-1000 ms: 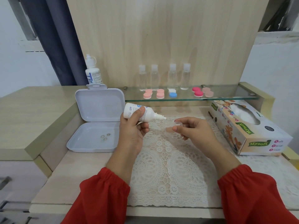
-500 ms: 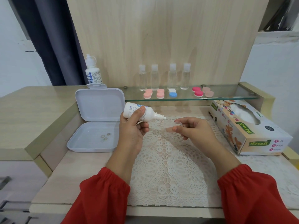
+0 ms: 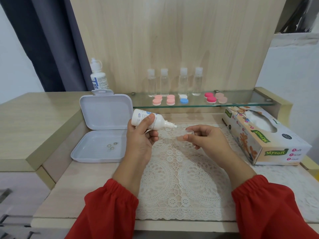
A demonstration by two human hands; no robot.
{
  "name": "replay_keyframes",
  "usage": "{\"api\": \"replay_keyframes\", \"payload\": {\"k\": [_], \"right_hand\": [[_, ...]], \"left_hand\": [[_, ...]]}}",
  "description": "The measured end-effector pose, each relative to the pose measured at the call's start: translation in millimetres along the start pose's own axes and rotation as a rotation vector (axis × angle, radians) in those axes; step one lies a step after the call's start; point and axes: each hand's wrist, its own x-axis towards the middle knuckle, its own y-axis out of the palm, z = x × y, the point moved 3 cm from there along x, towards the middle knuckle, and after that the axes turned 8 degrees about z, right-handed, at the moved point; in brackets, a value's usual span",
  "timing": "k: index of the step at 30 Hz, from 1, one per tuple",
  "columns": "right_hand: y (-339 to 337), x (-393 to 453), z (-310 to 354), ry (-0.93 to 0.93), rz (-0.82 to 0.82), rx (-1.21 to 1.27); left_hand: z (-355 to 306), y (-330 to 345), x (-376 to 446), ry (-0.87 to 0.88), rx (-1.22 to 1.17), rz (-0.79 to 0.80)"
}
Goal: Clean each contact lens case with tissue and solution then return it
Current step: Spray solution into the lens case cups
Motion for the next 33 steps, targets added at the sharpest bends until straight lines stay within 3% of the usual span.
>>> {"api": "replay_keyframes", "payload": {"k": [33], "right_hand": [[-0.1, -1.3, 1.1, -0.006, -0.002, -0.018]], "left_hand": [[-0.4, 1.6, -1.5, 0.022, 0.041, 0.04]]}}
